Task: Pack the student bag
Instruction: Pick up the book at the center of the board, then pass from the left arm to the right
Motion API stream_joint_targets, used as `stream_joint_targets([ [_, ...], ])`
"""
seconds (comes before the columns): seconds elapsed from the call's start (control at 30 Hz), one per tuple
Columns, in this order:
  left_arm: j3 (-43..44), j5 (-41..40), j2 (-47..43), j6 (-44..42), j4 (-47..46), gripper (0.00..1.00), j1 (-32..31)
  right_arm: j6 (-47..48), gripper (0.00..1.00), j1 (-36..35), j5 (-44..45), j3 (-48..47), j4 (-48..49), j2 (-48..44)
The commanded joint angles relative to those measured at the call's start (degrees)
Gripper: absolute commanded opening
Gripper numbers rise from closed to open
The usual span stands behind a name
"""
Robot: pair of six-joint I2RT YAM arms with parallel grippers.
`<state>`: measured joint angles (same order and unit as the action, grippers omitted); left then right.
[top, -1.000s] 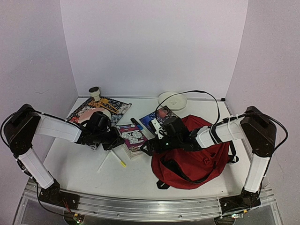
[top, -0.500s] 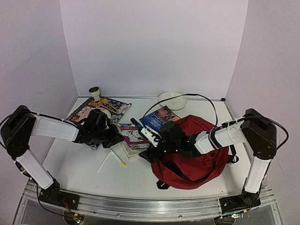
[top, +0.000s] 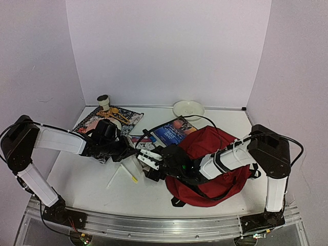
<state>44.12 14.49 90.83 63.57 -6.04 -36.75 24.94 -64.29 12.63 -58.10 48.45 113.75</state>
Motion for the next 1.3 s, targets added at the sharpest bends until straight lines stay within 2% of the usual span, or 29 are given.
stream_joint_targets([
  [0.0,1.39,1.25,0.01,0.45,-3.1,0.0,0.1,3.01,0.86,-0.37,4.38,-3.79,2.18,2.4],
  [0.27,1.39,1.33,-0.04,0.5,-3.16,0.0,0.1,4.92,0.81,-0.51,4.94,-6.25,2.21,5.72],
  [0.47,1.41,1.15,-0.54,0.67,-3.17,0.0,0.1,6.78,0.65,-0.49,7.33,-7.21,2.14,7.06],
  [0.53,1.26,0.91,-0.87,0.68,-3.14,0.0,0.1,7.46,0.53,-0.49,7.52,-7.32,2.19,6.9],
  [0.63,0.98,0.64,-1.37,0.76,-3.12,0.0,0.11,7.26,0.25,-0.49,7.02,-7.82,1.52,5.73],
  [0.67,0.9,0.51,-1.58,0.77,-3.1,0.0,0.13,7.05,0.12,-0.51,7.04,-8.07,1.16,5.26],
  [0.73,0.5,0.18,-2.38,0.77,-3.12,0.08,0.18,6.54,0.0,-0.51,7.34,-8.4,0.59,4.04],
  [0.9,-1.42,-1.17,-6.22,0.77,-2.95,0.27,1.33,5.58,0.0,-0.54,8.33,-8.28,-0.36,0.22],
  [1.1,-4.99,-2.93,-11.82,0.96,-2.09,0.62,3.5,2.74,0.0,-0.45,9.47,-7.95,-0.71,-3.8],
  [1.27,-7.47,-3.4,-13.03,1.76,-1.81,0.74,4.18,-1.79,0.0,-0.48,11.14,-8.35,-0.72,-6.15],
])
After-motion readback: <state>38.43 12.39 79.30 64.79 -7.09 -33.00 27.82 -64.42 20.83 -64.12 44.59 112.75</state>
